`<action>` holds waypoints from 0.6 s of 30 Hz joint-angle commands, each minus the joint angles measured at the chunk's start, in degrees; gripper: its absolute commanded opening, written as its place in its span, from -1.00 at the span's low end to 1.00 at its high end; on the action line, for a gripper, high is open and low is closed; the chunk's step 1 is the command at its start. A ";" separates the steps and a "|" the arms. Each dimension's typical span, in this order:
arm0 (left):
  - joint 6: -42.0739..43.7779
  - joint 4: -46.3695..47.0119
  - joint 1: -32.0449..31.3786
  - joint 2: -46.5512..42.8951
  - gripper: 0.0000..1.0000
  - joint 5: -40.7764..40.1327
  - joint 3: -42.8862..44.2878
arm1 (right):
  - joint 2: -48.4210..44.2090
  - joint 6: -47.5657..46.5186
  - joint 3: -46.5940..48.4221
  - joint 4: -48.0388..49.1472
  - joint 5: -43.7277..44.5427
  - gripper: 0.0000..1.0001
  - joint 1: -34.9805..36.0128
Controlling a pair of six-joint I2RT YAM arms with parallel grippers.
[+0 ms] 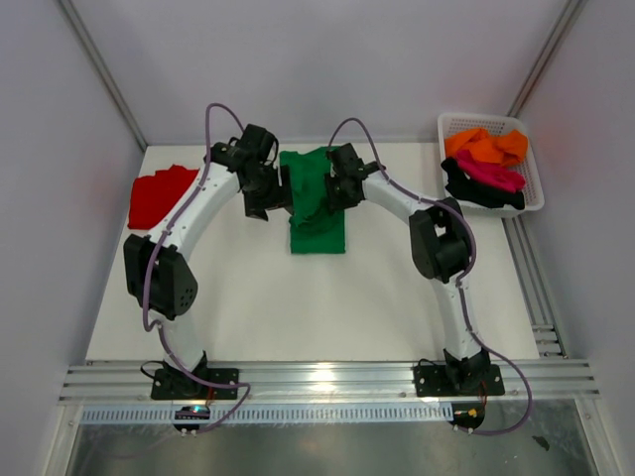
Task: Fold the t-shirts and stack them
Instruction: Fold the folded rectangular tshirt in 1/3 of the way
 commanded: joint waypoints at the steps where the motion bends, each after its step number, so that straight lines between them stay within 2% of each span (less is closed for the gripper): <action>1: -0.60 1.31 0.37 -3.08 0.40 1.12 -0.93 | 2.83 -1.09 5.87 -1.93 2.42 -0.24 -0.21; 8: -1.12 2.80 0.37 -4.66 0.39 2.26 -4.97 | 7.32 -1.26 16.67 -3.96 3.83 -0.24 -1.17; 18: -3.05 6.58 0.37 -4.75 0.39 5.87 -9.37 | 6.45 -1.61 17.84 -4.14 5.24 -0.24 -3.37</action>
